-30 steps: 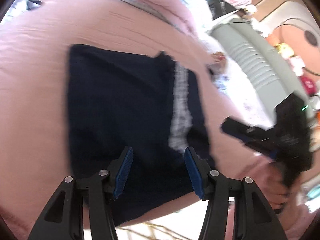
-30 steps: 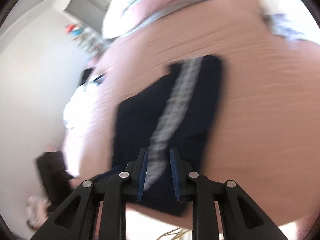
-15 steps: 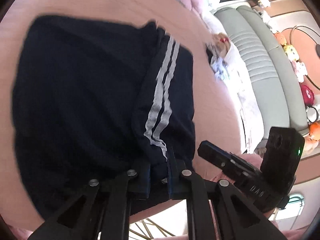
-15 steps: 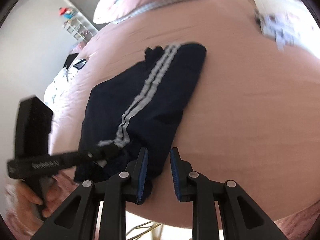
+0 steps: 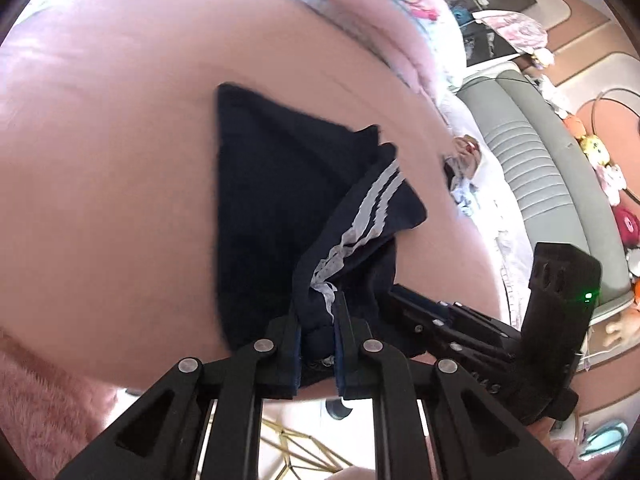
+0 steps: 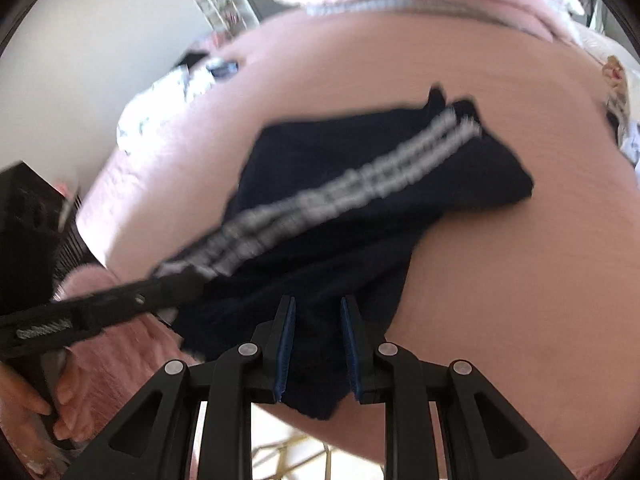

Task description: Fold clothes

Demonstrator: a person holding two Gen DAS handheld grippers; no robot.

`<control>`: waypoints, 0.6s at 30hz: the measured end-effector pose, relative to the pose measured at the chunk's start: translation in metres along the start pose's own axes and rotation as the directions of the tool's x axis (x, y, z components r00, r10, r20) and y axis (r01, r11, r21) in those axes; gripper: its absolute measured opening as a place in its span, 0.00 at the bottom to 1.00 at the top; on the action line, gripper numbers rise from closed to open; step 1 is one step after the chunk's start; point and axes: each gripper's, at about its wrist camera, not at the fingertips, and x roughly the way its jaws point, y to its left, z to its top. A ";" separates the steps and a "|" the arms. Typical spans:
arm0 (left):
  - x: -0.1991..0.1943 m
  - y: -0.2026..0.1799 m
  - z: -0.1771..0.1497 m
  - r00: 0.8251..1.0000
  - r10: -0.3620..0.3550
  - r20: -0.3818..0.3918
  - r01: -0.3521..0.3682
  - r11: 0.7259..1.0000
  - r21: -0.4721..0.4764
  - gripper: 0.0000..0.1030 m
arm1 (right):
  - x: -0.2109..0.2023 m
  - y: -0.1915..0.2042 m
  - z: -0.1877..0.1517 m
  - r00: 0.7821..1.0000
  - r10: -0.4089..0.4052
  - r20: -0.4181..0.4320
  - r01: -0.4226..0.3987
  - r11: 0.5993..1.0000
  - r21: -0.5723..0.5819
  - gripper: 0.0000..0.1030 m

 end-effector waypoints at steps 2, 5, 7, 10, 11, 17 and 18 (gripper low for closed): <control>-0.001 0.006 -0.004 1.000 0.004 0.004 -0.004 1.000 -0.012 0.10 | 0.003 -0.004 -0.008 1.000 -0.021 -0.015 0.021 1.000 0.002 0.22; 0.004 0.010 -0.011 1.000 0.027 -0.011 -0.027 1.000 -0.008 0.10 | -0.001 -0.014 -0.012 0.999 -0.026 -0.026 0.027 1.000 0.016 0.21; 0.014 0.011 -0.016 0.998 0.061 -0.036 -0.061 0.998 -0.004 0.11 | -0.002 -0.020 -0.019 0.992 -0.119 -0.042 0.118 0.993 -0.008 0.21; 0.022 0.012 -0.022 0.994 0.098 -0.051 -0.098 0.995 0.006 0.13 | -0.008 -0.035 -0.026 0.985 -0.169 -0.035 0.169 0.986 0.006 0.30; 0.017 0.011 -0.021 0.995 0.098 -0.035 -0.098 0.995 0.010 0.13 | -0.013 -0.039 -0.027 0.988 -0.150 -0.027 0.151 0.988 0.030 0.30; -0.012 0.003 -0.016 0.993 0.097 0.062 -0.099 0.994 0.034 0.13 | -0.047 -0.030 -0.017 0.991 -0.069 0.113 0.064 0.997 0.046 0.33; -0.016 0.002 -0.015 0.992 0.097 0.078 -0.100 0.994 0.038 0.13 | -0.048 -0.026 -0.016 0.991 -0.051 0.121 0.047 0.998 0.039 0.33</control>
